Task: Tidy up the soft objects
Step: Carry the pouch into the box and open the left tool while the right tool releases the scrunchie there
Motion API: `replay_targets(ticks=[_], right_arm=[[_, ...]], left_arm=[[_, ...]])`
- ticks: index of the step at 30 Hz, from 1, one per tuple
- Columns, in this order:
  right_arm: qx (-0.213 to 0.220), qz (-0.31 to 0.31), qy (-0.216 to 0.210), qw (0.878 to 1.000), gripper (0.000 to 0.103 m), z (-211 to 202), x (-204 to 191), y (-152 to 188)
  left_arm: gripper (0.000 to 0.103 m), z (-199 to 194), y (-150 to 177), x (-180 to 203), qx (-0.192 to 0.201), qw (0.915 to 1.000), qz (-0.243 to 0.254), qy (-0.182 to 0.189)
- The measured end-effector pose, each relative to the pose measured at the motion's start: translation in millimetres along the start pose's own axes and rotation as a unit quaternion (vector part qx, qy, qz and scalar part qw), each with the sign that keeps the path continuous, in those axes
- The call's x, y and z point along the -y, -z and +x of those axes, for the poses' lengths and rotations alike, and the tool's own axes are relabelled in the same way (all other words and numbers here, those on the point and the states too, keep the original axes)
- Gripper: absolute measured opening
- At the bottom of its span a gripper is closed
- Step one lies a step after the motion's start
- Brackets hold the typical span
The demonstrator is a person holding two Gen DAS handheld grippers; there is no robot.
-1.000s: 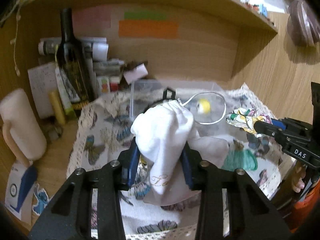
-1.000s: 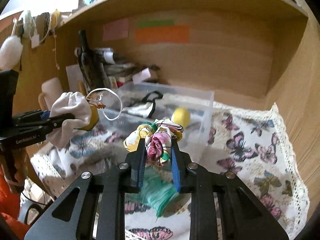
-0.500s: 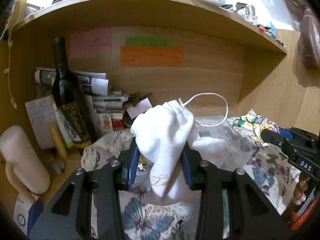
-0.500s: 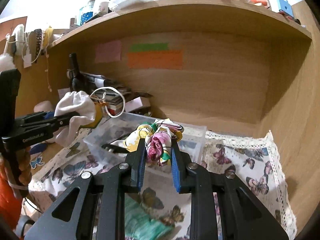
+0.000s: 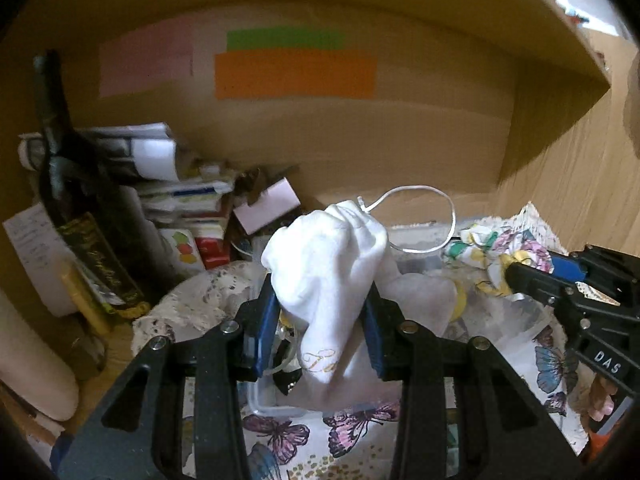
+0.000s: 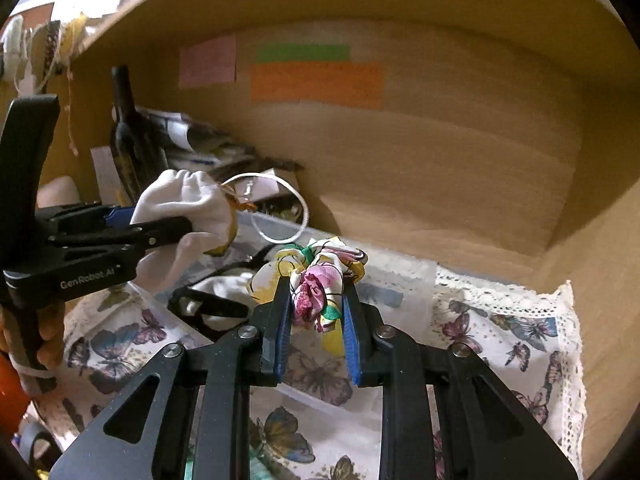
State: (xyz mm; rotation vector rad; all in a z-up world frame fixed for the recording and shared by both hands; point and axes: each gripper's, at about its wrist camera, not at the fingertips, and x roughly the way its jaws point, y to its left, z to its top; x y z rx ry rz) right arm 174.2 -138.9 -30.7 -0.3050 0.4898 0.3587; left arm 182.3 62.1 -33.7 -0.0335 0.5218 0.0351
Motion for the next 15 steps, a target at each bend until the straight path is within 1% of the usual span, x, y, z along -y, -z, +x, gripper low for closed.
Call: replay_targets(ticks=[8,12,13,15], right_arm=[[-0.046,-0.012,0.000,0.999,0.021,39.6,-1.9,8.4],[-0.067,-0.016,0.005,0.998,0.021,49.1,-2.7,11.8],[-0.069,-0.015,0.004,0.997,0.021,50.1,-2.4,11.6],[-0.073,-0.014,0.001,0.997,0.022,51.2,-2.0,11.7]], left_arm=[[0.038,36.8,9.2,9.0,-0.044,0.9987,0.024,0.004],[0.038,49.8,14.3,11.2,-0.066,0.9974,0.027,0.009],[0.039,50.9,15.3,12.7,-0.070,0.9971,0.028,0.010],[0.043,52.8,17.2,14.2,-0.076,0.9966,0.032,0.011]])
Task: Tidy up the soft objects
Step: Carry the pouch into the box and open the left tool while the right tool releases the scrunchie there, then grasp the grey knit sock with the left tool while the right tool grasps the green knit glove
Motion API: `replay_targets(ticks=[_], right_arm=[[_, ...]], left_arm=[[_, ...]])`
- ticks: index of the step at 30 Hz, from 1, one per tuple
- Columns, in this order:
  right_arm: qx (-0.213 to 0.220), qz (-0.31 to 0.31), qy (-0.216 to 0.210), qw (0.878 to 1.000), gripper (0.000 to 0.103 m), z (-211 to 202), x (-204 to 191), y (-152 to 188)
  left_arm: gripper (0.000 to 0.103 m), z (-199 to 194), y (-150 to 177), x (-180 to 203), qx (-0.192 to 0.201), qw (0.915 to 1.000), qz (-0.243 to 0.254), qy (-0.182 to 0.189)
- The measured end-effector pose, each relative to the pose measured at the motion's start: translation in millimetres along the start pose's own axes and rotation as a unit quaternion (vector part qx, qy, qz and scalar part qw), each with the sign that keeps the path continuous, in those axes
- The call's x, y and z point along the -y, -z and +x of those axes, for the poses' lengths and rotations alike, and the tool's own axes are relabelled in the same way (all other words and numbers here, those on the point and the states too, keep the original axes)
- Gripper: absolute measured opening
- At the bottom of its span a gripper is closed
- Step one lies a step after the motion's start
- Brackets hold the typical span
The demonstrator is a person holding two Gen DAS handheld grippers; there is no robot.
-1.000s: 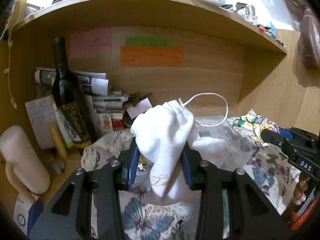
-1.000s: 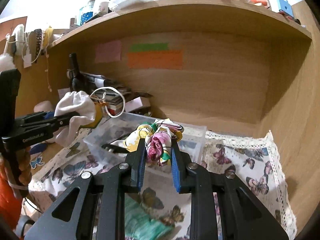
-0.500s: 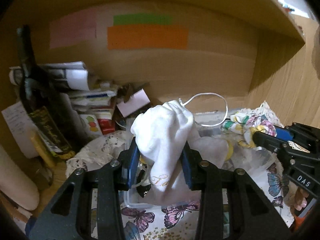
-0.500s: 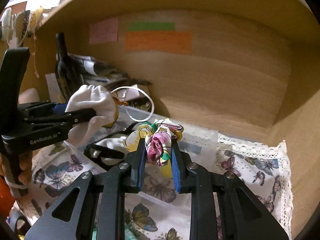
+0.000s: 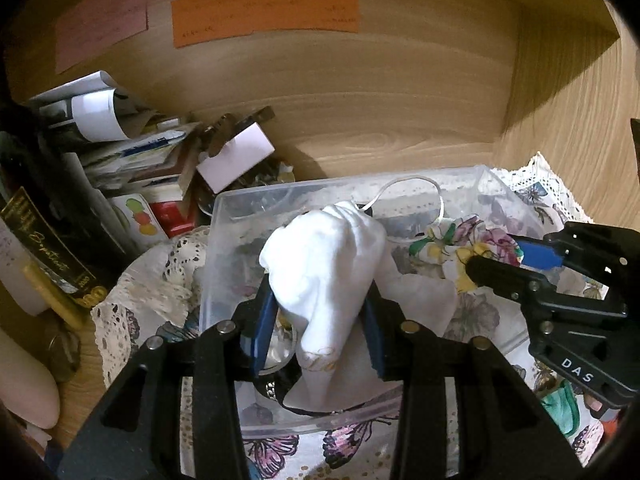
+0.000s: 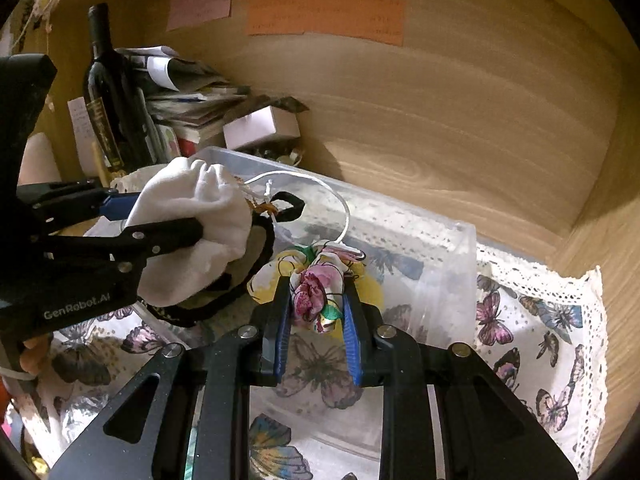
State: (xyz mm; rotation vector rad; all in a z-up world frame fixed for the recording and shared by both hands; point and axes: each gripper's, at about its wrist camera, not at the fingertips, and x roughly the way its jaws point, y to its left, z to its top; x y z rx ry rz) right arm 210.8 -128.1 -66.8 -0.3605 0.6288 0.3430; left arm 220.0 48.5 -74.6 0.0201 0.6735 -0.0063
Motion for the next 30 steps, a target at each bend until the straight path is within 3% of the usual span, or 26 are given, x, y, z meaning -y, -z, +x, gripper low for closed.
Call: replay_targets(ticks=[2,6,10,15,17,19,24,30], right_arm=[[-0.004,0.000,0.004,1.000,0.027,1.2,0.2,0.1],[-0.009,-0.001,0.007,1.000,0.050,1.0,-0.6,0.2],[0.002,-0.001,0.007,1.000,0.054,-10.4,-1.1,-1.2],[0.035,-0.001,0.017,0.999,0.068,-39.3,-0.3,-0.9],[0.049,0.001,0.015,0.999,0.073,-54.8,0.1,1.0],[0.065,0.002,0.013,0.998,0.078,-69.1,-0.7,3.4],[0.091,0.010,0.005,0.996,0.082,-100.1,-3.8,16.6],[0.089,0.011,-0.001,0.996,0.082,-113.0,-12.3,37.4]], left_arm=[[0.052,1.5,1.2,1.1,-0.003,1.0000,0.003,-0.001],[0.059,-0.5,3.6,3.9,-0.003,1.0000,0.006,-0.005],[0.066,-7.2,3.8,5.9,0.005,0.9999,0.010,-0.010],[0.077,-28.4,1.4,4.7,0.025,0.9996,0.005,-0.009],[0.093,-39.2,0.5,5.0,0.035,0.9993,0.006,-0.011],[0.099,-53.9,1.2,5.7,0.050,0.9987,0.007,-0.012],[0.102,-90.8,10.6,7.8,0.085,0.9962,0.011,-0.011],[0.102,-111.5,33.6,14.0,0.089,0.9958,0.019,-0.011]])
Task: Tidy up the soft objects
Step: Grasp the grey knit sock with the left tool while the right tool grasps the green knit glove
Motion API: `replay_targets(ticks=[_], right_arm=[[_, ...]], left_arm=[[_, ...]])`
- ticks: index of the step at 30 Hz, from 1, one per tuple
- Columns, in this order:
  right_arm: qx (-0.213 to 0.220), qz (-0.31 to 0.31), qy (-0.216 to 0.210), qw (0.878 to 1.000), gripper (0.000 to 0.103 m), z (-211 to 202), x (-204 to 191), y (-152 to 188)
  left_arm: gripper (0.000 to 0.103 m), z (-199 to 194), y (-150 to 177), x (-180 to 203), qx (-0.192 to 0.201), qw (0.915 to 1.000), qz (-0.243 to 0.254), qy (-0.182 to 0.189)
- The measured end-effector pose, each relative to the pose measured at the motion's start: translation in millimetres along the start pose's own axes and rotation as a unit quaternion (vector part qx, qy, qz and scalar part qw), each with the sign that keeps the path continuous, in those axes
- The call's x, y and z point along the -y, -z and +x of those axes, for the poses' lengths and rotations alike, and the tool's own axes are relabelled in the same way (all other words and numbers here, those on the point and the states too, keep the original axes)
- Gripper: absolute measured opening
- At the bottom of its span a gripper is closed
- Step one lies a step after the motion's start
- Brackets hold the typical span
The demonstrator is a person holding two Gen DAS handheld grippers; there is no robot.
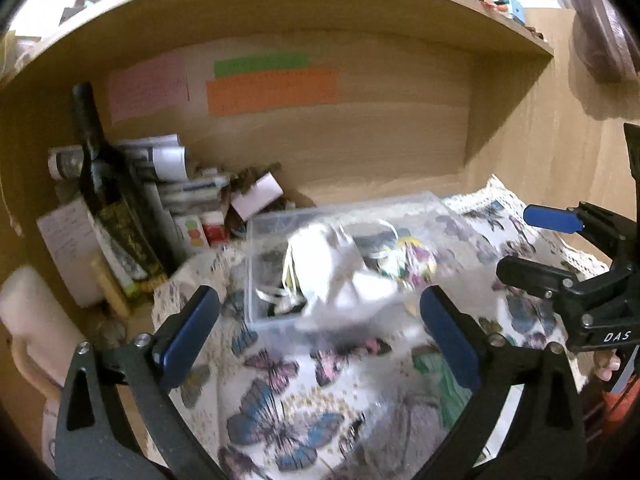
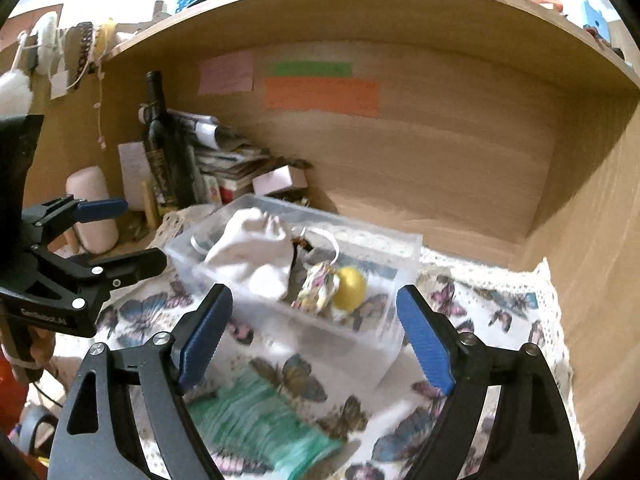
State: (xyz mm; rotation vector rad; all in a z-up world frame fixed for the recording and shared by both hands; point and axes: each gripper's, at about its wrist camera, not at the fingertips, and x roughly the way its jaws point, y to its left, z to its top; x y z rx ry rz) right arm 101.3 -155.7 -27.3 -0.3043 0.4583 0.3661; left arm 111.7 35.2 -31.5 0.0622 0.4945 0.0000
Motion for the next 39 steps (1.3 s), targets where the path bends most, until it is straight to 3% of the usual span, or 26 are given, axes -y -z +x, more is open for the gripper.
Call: replay_targets(ticks=[16,22,27,29,32,39], right_arm=[[-0.122,0.041,-0.027,0.991,0.081,29.0,-6.2,82.2],[-0.121,0.046,-0.015,0.991,0.043,24.5,-1.4,89.7],[-0.117,0.041,-0.014,0.992,0.021,22.0,-1.5,93.9],[-0.114,0.035,-0.010,0.993,0.012,20.9,-4.7,92.9],[-0.107,0.034,-0.013,0.994,0.010,18.1,-6.3,90.0],[-0.076,0.026,-0.004,0.997,0.008,4.1,-7.5,77.6]], left_arm=[[0.102,12.6,81.6,29.9,-0.103,0.9936,-0.019,0.043],[0.100,25.1,98.5,35.4,-0.125,0.9905,-0.019,0.054],[0.066,27.6,103.8,30.5,-0.132,0.9874,-0.041,0.076],[0.048,27.2,104.5,30.4,-0.135,0.9857,-0.046,0.090],[0.038,24.7,103.3,31.5,-0.132,0.9869,-0.042,0.083],[0.032,13.9,94.7,20.5,-0.113,0.9895,-0.051,0.075]])
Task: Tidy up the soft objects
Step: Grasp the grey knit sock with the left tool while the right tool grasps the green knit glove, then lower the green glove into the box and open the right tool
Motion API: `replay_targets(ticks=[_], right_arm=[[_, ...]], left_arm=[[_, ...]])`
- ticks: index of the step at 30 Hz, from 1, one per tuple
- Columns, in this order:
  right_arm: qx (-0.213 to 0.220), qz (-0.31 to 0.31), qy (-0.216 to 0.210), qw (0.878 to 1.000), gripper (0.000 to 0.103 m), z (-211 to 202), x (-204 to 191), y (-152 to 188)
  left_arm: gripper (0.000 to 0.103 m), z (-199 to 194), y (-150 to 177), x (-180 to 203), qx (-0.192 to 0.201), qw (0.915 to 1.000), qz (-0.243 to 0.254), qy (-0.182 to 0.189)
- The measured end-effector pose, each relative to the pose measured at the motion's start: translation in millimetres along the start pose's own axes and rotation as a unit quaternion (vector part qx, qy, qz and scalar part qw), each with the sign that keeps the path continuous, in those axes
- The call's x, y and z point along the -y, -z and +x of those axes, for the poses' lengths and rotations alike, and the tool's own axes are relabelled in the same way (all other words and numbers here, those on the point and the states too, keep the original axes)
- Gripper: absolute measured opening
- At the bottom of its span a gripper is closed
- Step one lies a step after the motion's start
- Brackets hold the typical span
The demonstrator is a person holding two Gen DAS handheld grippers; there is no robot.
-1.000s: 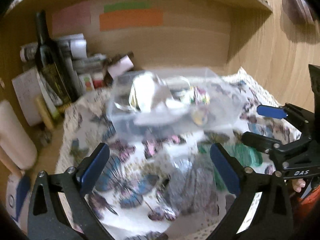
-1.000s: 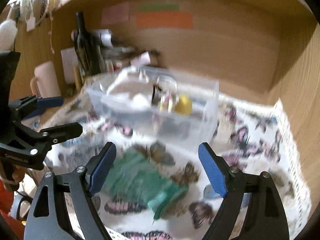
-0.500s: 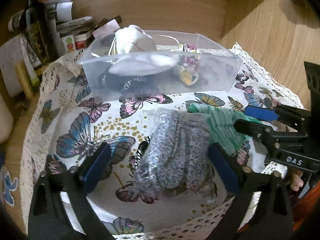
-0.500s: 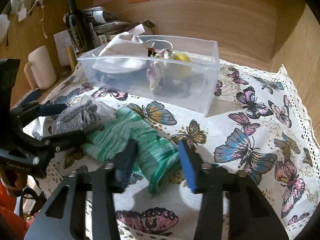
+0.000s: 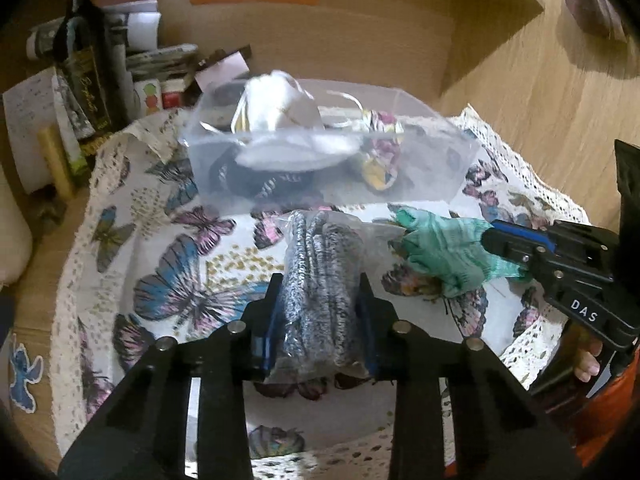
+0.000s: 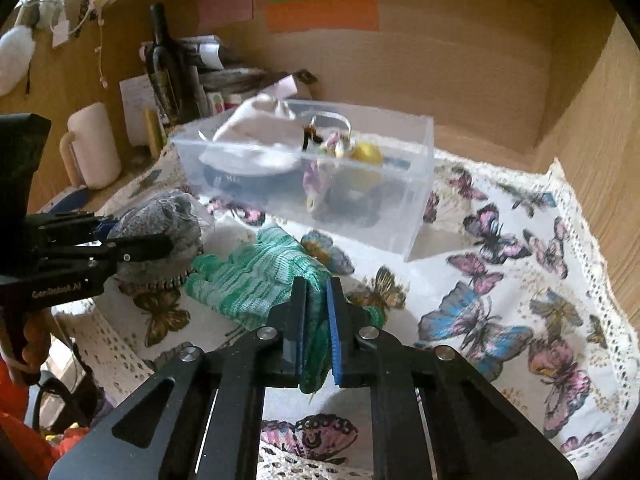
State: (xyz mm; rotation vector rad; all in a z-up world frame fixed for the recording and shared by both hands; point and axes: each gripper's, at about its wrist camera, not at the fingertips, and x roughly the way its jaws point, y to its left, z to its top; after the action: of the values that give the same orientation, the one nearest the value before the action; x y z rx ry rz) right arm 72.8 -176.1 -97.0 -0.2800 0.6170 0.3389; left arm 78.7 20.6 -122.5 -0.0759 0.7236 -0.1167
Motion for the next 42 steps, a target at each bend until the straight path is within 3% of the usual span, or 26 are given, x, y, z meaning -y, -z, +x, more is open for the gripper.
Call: replay_targets(ticks=[14,24,29,37,39,42], right_arm=[[0.081,0.005,0.013,0.997,0.008,-30.5,4.8,-38.9],[0.120,0.004,0.038,0.992,0.008,-26.3,16.4,-80.3],[0.104,-0.005,0.064,0.992,0.008,-3.6,22.3,-97.7],[0.043,-0.014,0.080,0.996,0.008,48.1,27.7,-106.6],[0.028,-0.016,0.080,0.996,0.008,58.8,28.9,-105.7],[0.010,-0.016,0.079,0.997,0.008,70.7,30.1,-103.7]], left_arm=[[0.031,-26.8,-23.9,-7.3,0.074,0.9973,0.006,0.004],[0.031,-34.1,-55.1,-15.4,0.114,0.9935,0.004,-0.001],[0.031,-26.3,-61.7,-23.9,0.103,0.9946,-0.007,-0.013],[0.034,-0.5,-38.9,-17.5,0.032,0.9994,-0.010,0.000],[0.038,5.5,-31.8,-12.1,0.017,0.9998,-0.005,0.007],[0.055,10.8,-22.5,-5.0,0.004,0.9999,0.004,0.011]])
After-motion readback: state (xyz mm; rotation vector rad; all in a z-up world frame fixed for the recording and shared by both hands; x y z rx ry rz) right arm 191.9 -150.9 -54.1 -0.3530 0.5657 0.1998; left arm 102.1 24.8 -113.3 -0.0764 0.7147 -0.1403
